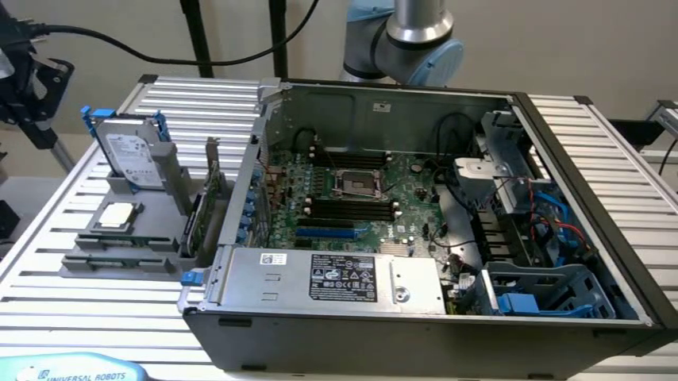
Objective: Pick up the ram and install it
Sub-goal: 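Pick up the ram and move it above insertion slot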
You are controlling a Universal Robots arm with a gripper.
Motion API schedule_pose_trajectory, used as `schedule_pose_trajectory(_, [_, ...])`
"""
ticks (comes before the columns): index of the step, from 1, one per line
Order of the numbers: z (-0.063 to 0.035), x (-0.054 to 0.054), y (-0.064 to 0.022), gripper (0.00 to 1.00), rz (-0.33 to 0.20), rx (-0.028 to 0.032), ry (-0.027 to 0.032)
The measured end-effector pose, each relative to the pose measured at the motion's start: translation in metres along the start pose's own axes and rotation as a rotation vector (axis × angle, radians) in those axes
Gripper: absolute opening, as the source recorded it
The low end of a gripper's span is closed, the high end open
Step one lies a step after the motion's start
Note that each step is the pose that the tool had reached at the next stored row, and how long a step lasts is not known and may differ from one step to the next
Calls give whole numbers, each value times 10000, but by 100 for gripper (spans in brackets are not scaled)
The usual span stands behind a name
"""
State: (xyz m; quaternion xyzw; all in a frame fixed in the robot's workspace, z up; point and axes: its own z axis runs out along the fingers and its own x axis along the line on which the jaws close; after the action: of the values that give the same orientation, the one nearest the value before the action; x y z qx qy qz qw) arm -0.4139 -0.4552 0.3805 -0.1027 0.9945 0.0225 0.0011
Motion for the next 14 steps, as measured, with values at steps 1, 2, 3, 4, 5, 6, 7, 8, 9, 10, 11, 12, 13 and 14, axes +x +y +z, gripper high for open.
schedule_pose_trajectory(1, [8, 0, 0, 11, -130, 3, 23])
schedule_pose_trajectory(2, [15, -1, -1, 11, -256, 6, 49])
schedule_pose_trajectory(3, [22, -1, -1, 11, -382, 8, 77])
schedule_pose_trajectory(4, [31, -2, -2, 11, -518, 10, 105])
schedule_pose_trajectory(5, [38, -2, -2, 11, -645, 11, 132])
schedule_pose_trajectory(6, [46, -3, -3, 11, -770, 13, 160])
schedule_pose_trajectory(7, [53, -4, -3, 11, -897, 15, 186])
schedule_pose_trajectory(8, [61, -4, -4, 11, -1029, 17, 213])
schedule_pose_trajectory(9, [68, -5, -4, 11, -1159, 18, 235])
schedule_pose_trajectory(10, [76, -6, -5, 11, -1298, 18, 250])
schedule_pose_trajectory(11, [83, -7, -5, 11, -1443, 18, 264])
schedule_pose_trajectory(12, [90, -8, -5, 11, -1603, 18, 273])
schedule_pose_trajectory(13, [99, -8, -6, 11, -1764, 18, 281])
schedule_pose_trajectory(14, [107, -9, -7, 11, -1937, 18, 286])
